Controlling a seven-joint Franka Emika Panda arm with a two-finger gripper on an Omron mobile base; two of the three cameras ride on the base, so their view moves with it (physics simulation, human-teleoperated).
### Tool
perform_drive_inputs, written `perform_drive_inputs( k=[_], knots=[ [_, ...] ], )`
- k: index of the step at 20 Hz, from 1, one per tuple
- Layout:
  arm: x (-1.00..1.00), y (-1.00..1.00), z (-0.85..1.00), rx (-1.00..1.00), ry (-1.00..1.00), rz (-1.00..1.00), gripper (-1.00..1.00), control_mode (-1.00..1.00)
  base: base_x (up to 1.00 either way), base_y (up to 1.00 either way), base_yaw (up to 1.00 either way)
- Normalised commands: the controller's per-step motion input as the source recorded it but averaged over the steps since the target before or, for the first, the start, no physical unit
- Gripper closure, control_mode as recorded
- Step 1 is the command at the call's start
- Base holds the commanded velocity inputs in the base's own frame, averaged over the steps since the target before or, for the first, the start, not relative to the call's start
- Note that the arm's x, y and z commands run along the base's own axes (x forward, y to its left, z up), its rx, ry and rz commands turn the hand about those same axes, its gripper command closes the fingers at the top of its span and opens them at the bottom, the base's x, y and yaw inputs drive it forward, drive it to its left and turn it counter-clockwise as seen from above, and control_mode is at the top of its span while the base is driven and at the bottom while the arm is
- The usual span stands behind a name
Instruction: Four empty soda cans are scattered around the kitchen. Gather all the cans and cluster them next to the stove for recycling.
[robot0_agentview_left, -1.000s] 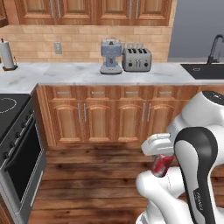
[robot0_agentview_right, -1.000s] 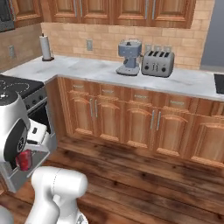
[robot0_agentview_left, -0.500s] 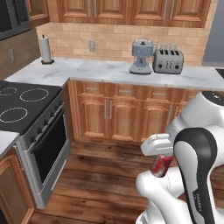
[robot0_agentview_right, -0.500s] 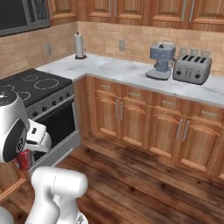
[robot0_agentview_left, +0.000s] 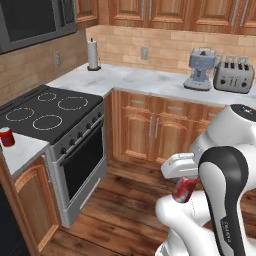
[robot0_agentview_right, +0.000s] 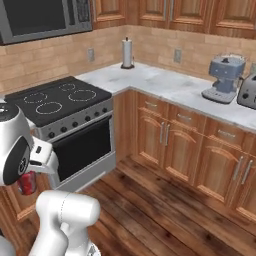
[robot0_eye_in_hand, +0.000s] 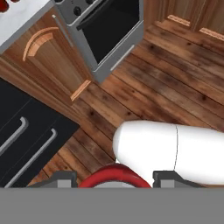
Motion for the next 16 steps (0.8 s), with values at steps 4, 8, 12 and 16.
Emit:
perform_drive_inputs(
  k=[4,8,12,16],
  knots=[
    [0.00,0.00,0.00,0.00,0.00,0.00,1.00,1.00,0.37,-0.39,0.38],
    [0.00,0.00,0.00,0.00,0.00,0.00,1.00,1.00,0.34,-0.40,0.32],
    [0.00,0.00,0.00,0.00,0.00,0.00,1.00,1.00,0.36,-0.50,0.35],
    [0.00,0.00,0.00,0.00,0.00,0.00,1.00,1.00,0.26,-0.42,0.37]
  ],
)
